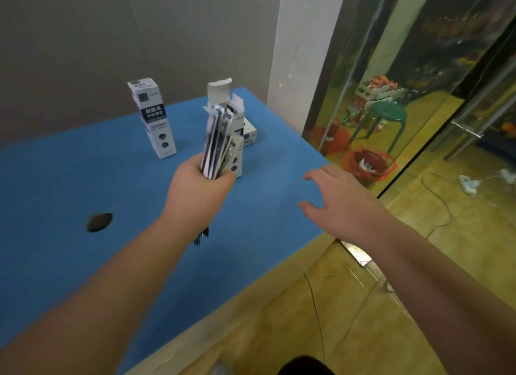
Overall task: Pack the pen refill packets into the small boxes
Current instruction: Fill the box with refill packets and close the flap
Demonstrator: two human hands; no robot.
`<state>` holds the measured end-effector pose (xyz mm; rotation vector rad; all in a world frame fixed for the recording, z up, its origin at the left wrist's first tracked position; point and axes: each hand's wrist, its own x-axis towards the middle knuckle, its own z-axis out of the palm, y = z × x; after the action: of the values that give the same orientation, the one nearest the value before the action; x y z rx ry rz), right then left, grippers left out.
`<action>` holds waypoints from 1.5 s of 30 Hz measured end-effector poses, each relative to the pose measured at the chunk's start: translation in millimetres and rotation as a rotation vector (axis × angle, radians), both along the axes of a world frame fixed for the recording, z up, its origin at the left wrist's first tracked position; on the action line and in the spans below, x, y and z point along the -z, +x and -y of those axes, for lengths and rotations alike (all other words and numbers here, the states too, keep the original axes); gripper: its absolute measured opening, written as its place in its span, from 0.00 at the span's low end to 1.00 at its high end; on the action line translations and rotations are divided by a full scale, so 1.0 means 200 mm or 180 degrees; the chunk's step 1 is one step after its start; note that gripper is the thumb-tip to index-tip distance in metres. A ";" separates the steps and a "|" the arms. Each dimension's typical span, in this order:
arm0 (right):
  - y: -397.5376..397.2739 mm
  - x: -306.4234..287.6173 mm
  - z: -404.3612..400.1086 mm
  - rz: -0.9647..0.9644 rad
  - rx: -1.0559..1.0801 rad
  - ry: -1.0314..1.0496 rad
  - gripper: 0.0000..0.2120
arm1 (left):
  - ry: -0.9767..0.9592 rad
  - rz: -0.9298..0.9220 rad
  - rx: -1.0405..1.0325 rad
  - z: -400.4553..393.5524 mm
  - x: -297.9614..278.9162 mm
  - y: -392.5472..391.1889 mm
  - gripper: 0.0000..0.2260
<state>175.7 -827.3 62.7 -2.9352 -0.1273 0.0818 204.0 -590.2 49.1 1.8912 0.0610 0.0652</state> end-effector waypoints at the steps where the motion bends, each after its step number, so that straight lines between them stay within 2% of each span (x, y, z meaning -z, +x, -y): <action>1: 0.03 0.00 0.02 -0.0025 -0.0013 0.0013 0.26 | 0.0101 0.0014 -0.0002 0.01 0.01 0.02 0.15; 6: 0.24 0.03 0.09 0.0003 -0.0211 0.0033 0.27 | 0.0987 -0.0012 0.0141 0.06 0.07 0.13 0.02; 10: 0.39 0.06 0.15 -0.0065 -0.0469 0.0138 0.27 | 0.2296 -0.0311 0.0621 0.12 0.13 0.21 0.05; 13: 0.49 0.09 0.20 -0.0101 -0.0593 0.0232 0.27 | 0.2982 -0.0452 0.0836 0.17 0.19 0.29 0.06; 19: 0.67 0.18 0.26 -0.0259 -0.0936 0.0341 0.26 | 0.3454 -0.0716 0.0901 0.27 0.30 0.39 0.10; 24: 0.78 0.25 0.25 -0.0297 -0.1162 0.0414 0.27 | 0.3615 -0.0672 0.0803 0.27 0.38 0.38 0.23; 32: 0.84 0.31 0.21 -0.0394 -0.1414 0.0542 0.27 | 0.3446 -0.0773 0.0380 0.21 0.36 0.27 0.40; 35: 0.86 0.32 0.20 -0.0395 -0.1493 0.0582 0.27 | 0.3222 -0.0811 0.0102 0.20 0.32 0.24 0.42; 37: 0.86 0.33 0.19 -0.0365 -0.1581 0.0586 0.27 | 0.2871 -0.0843 -0.0245 0.20 0.30 0.24 0.40; 40: 0.84 0.32 0.16 -0.0320 -0.1751 0.0510 0.26 | 0.1958 -0.0698 -0.0962 0.21 0.26 0.26 0.38; 42: 0.81 0.33 0.14 -0.0317 -0.1963 0.0408 0.28 | 0.1354 -0.0514 -0.1300 0.20 0.24 0.31 0.41; 45: 0.76 0.35 0.10 -0.0375 -0.2315 0.0285 0.32 | 0.0768 -0.0246 -0.1416 0.20 0.20 0.42 0.47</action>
<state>327.8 -846.6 -6.7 -2.6279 -1.1291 0.3401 289.0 -630.7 9.4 2.0888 0.5477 0.3143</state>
